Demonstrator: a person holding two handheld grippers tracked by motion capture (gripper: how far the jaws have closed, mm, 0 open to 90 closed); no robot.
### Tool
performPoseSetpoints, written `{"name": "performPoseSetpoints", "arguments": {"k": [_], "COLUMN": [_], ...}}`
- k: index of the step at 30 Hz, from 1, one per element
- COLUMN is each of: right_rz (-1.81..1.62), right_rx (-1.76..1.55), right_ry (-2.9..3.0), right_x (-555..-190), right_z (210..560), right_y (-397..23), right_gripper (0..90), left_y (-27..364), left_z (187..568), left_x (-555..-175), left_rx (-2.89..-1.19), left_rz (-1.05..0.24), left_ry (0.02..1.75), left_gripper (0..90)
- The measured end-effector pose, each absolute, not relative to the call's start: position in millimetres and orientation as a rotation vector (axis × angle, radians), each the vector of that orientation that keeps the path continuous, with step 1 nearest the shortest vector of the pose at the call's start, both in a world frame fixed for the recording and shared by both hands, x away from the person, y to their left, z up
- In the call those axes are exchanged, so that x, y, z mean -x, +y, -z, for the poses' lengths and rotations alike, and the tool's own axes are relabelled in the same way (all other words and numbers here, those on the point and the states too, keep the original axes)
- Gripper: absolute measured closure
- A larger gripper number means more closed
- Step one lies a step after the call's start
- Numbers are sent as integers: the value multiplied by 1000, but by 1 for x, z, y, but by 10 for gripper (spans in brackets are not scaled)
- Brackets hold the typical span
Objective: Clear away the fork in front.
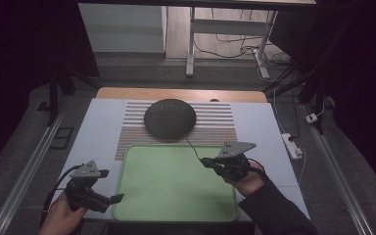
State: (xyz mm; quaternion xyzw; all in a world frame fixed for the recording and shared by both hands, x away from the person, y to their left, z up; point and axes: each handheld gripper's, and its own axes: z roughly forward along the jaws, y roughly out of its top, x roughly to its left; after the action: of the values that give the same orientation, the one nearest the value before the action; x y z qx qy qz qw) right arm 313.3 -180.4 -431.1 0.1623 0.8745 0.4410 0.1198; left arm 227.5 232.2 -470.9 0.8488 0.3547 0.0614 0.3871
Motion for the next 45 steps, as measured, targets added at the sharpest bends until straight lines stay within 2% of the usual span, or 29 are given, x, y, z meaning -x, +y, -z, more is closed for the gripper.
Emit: {"name": "performPoseSetpoints", "arguments": {"k": [21, 26, 30, 35, 45], "right_rz": [-1447, -1446, -1476, -1485, -1538], "right_rx": [-372, -331, -301, -250, -176], "right_ry": [2653, 2688, 2711, 2737, 2785], "right_x": [-280, -273, -270, -267, -264], "right_z": [433, 435, 436, 436, 433], "right_y": [-183, -180, -178, -175, -169], "right_gripper": [887, 887, 887, 887, 887], "left_y": [182, 172, 162, 150, 116], "left_z": [460, 458, 455, 453, 453], "left_x": [-275, -283, -291, -304, -317], "left_rx": [-2216, -2255, -2308, -2339, -2437], "left_rz": [-61, -64, -102, -62, -62], "left_ry": [649, 642, 588, 494, 298], "left_gripper": [0, 0, 0, 0, 0]}}
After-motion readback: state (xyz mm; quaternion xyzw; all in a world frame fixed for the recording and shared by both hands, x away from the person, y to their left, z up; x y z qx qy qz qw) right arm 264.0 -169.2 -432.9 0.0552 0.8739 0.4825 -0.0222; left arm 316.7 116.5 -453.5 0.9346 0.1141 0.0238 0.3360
